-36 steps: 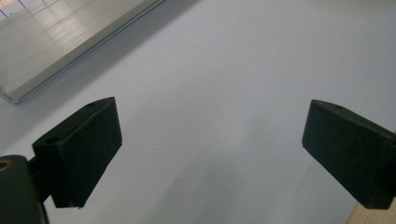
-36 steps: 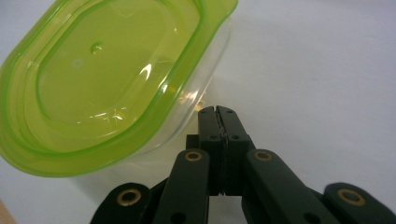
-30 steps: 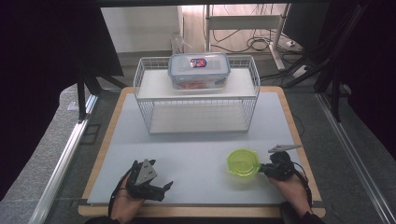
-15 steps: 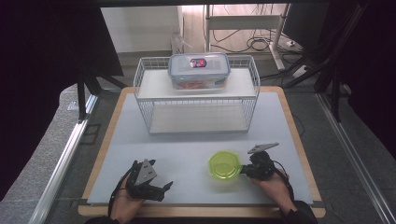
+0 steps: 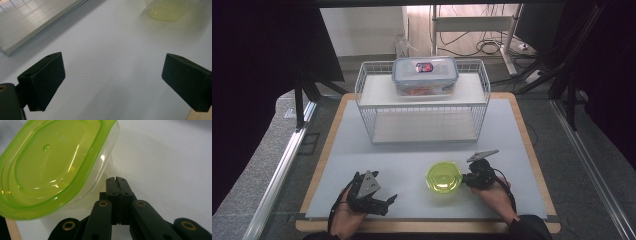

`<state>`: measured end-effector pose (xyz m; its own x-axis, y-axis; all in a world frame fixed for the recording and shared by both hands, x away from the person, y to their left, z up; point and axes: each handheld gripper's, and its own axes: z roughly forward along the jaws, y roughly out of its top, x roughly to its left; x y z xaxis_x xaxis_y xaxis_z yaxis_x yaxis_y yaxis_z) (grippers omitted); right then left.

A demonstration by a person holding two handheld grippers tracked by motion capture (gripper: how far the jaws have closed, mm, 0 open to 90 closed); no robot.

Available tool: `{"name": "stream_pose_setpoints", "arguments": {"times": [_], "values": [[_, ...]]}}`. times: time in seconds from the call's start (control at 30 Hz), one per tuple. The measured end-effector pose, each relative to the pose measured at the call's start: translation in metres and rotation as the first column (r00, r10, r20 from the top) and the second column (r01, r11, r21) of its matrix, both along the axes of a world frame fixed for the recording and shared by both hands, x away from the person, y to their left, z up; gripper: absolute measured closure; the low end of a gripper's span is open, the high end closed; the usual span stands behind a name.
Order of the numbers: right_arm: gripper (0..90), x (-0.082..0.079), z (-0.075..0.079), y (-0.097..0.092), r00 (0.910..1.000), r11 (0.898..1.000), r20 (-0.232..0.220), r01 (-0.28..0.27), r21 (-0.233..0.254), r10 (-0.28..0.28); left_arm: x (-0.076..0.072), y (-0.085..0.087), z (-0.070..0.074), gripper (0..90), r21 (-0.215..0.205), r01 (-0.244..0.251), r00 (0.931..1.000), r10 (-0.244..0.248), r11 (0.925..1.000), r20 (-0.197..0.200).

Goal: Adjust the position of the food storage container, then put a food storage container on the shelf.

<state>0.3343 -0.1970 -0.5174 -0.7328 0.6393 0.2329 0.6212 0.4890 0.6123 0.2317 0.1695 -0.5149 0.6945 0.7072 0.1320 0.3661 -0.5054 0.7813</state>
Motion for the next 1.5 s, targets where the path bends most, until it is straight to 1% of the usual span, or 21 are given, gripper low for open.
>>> {"name": "stream_pose_setpoints", "arguments": {"times": [0.03, 0.17, 0.3, 0.4, 0.43, 0.5, 0.63, 0.67, 0.73, 0.8, 0.9, 0.93, 1.0, 1.1, 1.2, 1.3, 1.37, 1.4, 1.5], "values": [[89.6, 0.001, 0.0, 0.002, 1.0, 1.0, -0.002, -0.002, 0.001, 0.002, 0.0, 0.0, 0.0, 4.7, -0.006, -0.002, 1.0, 0.002, 1.0, 0.0], [89.7, 0.006, -0.002, 0.012, 0.9998, 1.0, -0.01, -0.017, 0.006, 0.017, 0.0, 0.0, 0.0, 4.7, -0.001, 0.0, 1.0, 0.0, 1.0, 0.0], [89.5, 0.007, -0.003, 0.016, 0.9995, 0.999, -0.002, -0.032, -0.004, 0.032, 0.0, 0.0, 0.0, 4.7, -0.002, -0.001, 1.0, 0.001, 1.0, 0.0], [87.2, 0.007, 0.0, 0.012, 0.9989, 0.999, 0.039, -0.023, -0.032, 0.025, 0.0, 0.001, 0.0, 4.7, -0.003, 0.0, 1.0, 0.0, 1.0, -0.002], [86.5, 0.007, 0.002, 0.009, 0.9985, 0.999, 0.052, -0.016, -0.036, 0.018, 0.0, 0.0, 0.0, 4.7, -0.013, -0.002, 1.0, 0.002, 0.9999, -0.001], [85.0, 0.008, 0.005, 0.005, 0.9973, 0.999, 0.074, 0.002, -0.039, 0.001, 0.0, 0.0, 0.0, 4.7, -0.012, 0.0, 1.0, 0.0, 0.9999, -0.002], [79.0, 0.007, 0.01, -0.005, 0.9918, 0.998, 0.126, 0.026, -0.055, -0.019, 0.0, 0.001, 0.0, 4.7, -0.01, 0.0, 1.0, 0.0, 1.0, -0.006], [77.1, 0.006, 0.013, -0.008, 0.9901, 0.998, 0.137, 0.037, -0.052, -0.029, 0.0, 0.001, 0.0, 4.7, -0.01, -0.001, 1.0, 0.001, 0.9999, -0.007], [73.0, 0.004, 0.016, -0.012, 0.9854, 0.998, 0.166, 0.046, -0.048, -0.037, 0.0, 0.001, 0.0, 4.7, -0.011, -0.002, 0.9999, 0.002, 0.9999, -0.01], [69.2, 0.002, 0.02, -0.016, 0.9817, 0.998, 0.186, 0.049, -0.043, -0.04, 0.0, 0.002, -0.001, 4.7, -0.012, -0.002, 0.9999, 0.002, 0.9999, -0.011], [62.5, -0.001, 0.025, -0.021, 0.9756, 0.998, 0.216, 0.046, -0.034, -0.038, 0.0, 0.002, 0.0, 4.7, -0.002, 0.0, 1.0, 0.0, 1.0, -0.01], [60.6, -0.002, 0.026, -0.022, 0.9749, 0.998, 0.219, 0.046, -0.031, -0.038, 0.0, 0.002, -0.001, 4.7, -0.011, -0.003, 0.9999, 0.003, 0.9999, -0.011], [56.1, -0.004, 0.028, -0.025, 0.9717, 0.999, 0.234, 0.04, -0.028, -0.032, 0.0, 0.002, -0.001, 4.7, -0.01, -0.003, 0.9999, 0.003, 0.9999, -0.011], [49.0, -0.006, 0.03, -0.028, 0.9698, 0.999, 0.243, 0.029, -0.026, -0.022, 0.0, 0.002, -0.001, 4.7, -0.012, -0.006, 0.9999, 0.006, 0.9999, -0.013], [42.4, -0.007, 0.03, -0.028, 0.9677, 0.999, 0.251, 0.03, -0.032, -0.021, 0.0, 0.002, -0.001, 4.7, -0.01, -0.007, 0.9999, 0.007, 0.9999, -0.013], [38.4, -0.008, 0.031, -0.03, 0.9664, 0.999, 0.255, 0.042, -0.027, -0.034, 0.0, 0.002, -0.001, 4.7, -0.008, -0.007, 0.9999, 0.006, 0.9999, -0.013], [37.2, -0.008, 0.033, -0.031, 0.9638, 0.998, 0.262, 0.055, -0.018, -0.048, 0.0, 0.002, -0.001, 4.7, -0.009, -0.006, 0.9999, 0.006, 0.9999, -0.014], [37.3, -0.008, 0.034, -0.032, 0.9639, 0.998, 0.26, 0.061, -0.012, -0.056, 0.0, 0.002, -0.001, 4.7, -0.008, -0.007, 0.9999, 0.006, 0.9999, -0.013], [38.6, -0.008, 0.037, -0.034, 0.9686, 0.997, 0.237, 0.072, 0.015, -0.074, 0.0, 0.002, -0.001, 4.7, -0.005, -0.005, 0.9999, 0.005, 1.0, -0.013]]}}
